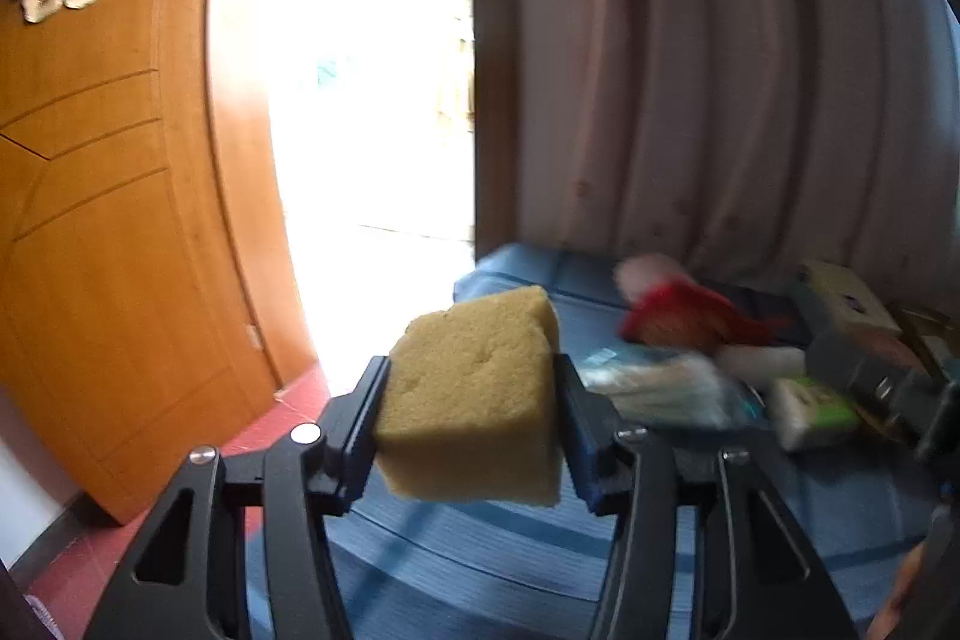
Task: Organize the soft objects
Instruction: 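Grasp the clear cotton-swab bag with the right gripper while the left holds the sponge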
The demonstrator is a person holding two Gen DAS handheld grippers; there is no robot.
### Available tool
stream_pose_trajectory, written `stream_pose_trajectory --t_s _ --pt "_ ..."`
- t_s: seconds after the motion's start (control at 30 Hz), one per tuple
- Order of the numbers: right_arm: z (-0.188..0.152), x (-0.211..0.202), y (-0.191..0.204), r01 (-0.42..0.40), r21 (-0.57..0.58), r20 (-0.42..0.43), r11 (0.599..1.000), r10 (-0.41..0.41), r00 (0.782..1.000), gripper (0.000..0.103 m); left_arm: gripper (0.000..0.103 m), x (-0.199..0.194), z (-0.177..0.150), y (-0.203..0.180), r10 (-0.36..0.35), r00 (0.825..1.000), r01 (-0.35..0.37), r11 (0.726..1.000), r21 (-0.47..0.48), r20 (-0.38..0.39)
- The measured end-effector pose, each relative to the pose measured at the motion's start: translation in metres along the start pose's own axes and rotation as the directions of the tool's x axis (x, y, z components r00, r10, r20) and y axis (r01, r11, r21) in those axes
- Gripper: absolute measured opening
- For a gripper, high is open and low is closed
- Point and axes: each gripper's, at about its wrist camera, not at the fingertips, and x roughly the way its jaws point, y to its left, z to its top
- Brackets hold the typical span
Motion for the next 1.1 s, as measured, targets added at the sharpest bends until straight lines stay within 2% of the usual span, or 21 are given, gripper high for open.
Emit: stream_pose_trajectory --t_s 0.07,0.13,0.27,0.37,0.47,0.57,0.67,0.8,0.87,0.9,1.0,1.1 --pt "-0.001 0.020 0.004 -0.045 0.054 -0.076 0.998 0.049 0.996 0.088 0.052 0.003 0.001 0.009 0.021 1.000 -0.021 1.000 -0.019 -0.001" --pt "-0.004 0.040 0.004 -0.076 0.128 -0.139 0.989 0.094 0.986 0.080 0.052 0.006 0.000 0.014 0.039 0.999 -0.039 0.999 -0.027 -0.009" --pt "-0.014 0.068 0.008 -0.107 0.225 -0.233 0.969 0.160 0.959 0.080 0.052 0.011 -0.004 0.028 0.043 0.999 -0.044 0.998 -0.047 -0.023" --pt "-0.016 0.076 0.012 -0.075 0.194 -0.240 0.978 0.121 0.963 0.080 0.052 0.016 -0.004 0.036 0.041 0.999 -0.043 0.997 -0.063 -0.032" --pt "-0.017 0.089 0.009 -0.038 0.219 -0.276 0.975 0.099 0.956 0.080 0.052 0.018 -0.005 0.037 0.038 0.999 -0.040 0.997 -0.071 -0.037" --pt "-0.013 0.095 0.009 -0.004 0.213 -0.268 0.977 0.062 0.961 0.080 0.052 0.018 -0.004 0.042 0.036 0.999 -0.039 0.997 -0.072 -0.040" --pt "-0.007 0.109 0.012 0.016 0.220 -0.282 0.975 0.048 0.958 0.080 0.052 0.020 -0.004 0.043 0.030 0.998 -0.034 0.996 -0.077 -0.046" --pt "-0.002 0.127 0.034 0.064 0.049 -0.330 0.997 -0.045 0.943 0.080 0.052 0.020 -0.006 0.048 0.035 0.998 -0.039 0.996 -0.079 -0.049" --pt "-0.005 0.130 0.047 0.086 -0.077 -0.347 0.993 -0.107 0.932 0.060 0.052 0.021 -0.007 0.049 0.034 0.998 -0.039 0.995 -0.089 -0.059" --pt "-0.006 0.129 0.050 0.084 -0.106 -0.352 0.991 -0.117 0.929 0.048 0.052 0.022 -0.008 0.049 0.032 0.997 -0.038 0.995 -0.093 -0.065" --pt "-0.007 0.126 0.051 0.059 -0.129 -0.359 0.990 -0.102 0.928 0.036 0.052 0.022 -0.010 0.046 0.028 0.997 -0.035 0.995 -0.090 -0.073" --pt "-0.008 0.119 0.047 0.045 -0.128 -0.353 0.991 -0.088 0.931 0.030 0.052 0.018 -0.012 0.044 0.018 0.997 -0.024 0.996 -0.086 -0.073"
